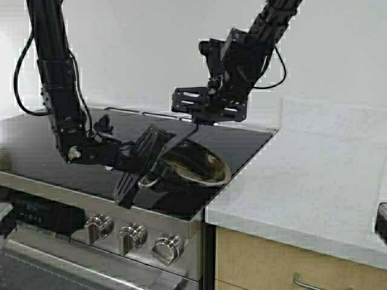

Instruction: Add oil to the pan and cook the shrimp and serve it

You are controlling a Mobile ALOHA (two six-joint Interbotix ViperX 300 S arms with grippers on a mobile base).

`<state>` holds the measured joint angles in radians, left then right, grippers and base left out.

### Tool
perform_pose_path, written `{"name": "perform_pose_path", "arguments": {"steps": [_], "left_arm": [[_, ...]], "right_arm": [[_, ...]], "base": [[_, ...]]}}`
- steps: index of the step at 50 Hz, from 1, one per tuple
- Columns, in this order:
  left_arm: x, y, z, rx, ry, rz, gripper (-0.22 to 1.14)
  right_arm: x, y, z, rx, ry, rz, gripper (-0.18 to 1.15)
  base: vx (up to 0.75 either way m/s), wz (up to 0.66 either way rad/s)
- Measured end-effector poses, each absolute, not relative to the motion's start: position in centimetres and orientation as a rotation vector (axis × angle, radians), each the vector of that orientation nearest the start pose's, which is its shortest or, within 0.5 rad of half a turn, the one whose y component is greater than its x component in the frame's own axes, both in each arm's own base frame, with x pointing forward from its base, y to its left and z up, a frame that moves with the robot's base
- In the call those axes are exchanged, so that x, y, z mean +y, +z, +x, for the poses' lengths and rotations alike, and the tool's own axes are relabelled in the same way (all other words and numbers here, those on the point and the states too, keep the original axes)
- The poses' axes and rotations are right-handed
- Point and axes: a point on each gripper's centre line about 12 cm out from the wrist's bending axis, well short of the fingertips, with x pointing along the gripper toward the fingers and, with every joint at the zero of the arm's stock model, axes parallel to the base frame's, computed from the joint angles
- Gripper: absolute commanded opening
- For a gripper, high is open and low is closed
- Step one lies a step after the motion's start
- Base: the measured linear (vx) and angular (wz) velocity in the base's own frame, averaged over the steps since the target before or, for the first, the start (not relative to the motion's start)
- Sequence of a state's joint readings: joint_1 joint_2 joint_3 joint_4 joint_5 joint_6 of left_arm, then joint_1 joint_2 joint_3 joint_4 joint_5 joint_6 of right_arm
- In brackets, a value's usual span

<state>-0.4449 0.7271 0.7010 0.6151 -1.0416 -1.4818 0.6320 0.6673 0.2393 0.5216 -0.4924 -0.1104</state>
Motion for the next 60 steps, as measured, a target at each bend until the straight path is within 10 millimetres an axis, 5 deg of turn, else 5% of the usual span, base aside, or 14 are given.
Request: {"name": "perform_pose_path", "arguments": {"steps": [45,60], "left_arm": [[-21.5,-3.4,31.5,0.985,-0.557,-1.041,0.04],[-21.7,-3.9,31.4,0.975,-0.578,-1.159,0.04]], "right_arm": [[27.4,5.1,45.7,0.503,0.307,0.1,0.09],[23.8,3.6,45.3,0.533,0.239,0.085,0.09]], "base": [[0.0,0.0],[0.0,0.0]]}}
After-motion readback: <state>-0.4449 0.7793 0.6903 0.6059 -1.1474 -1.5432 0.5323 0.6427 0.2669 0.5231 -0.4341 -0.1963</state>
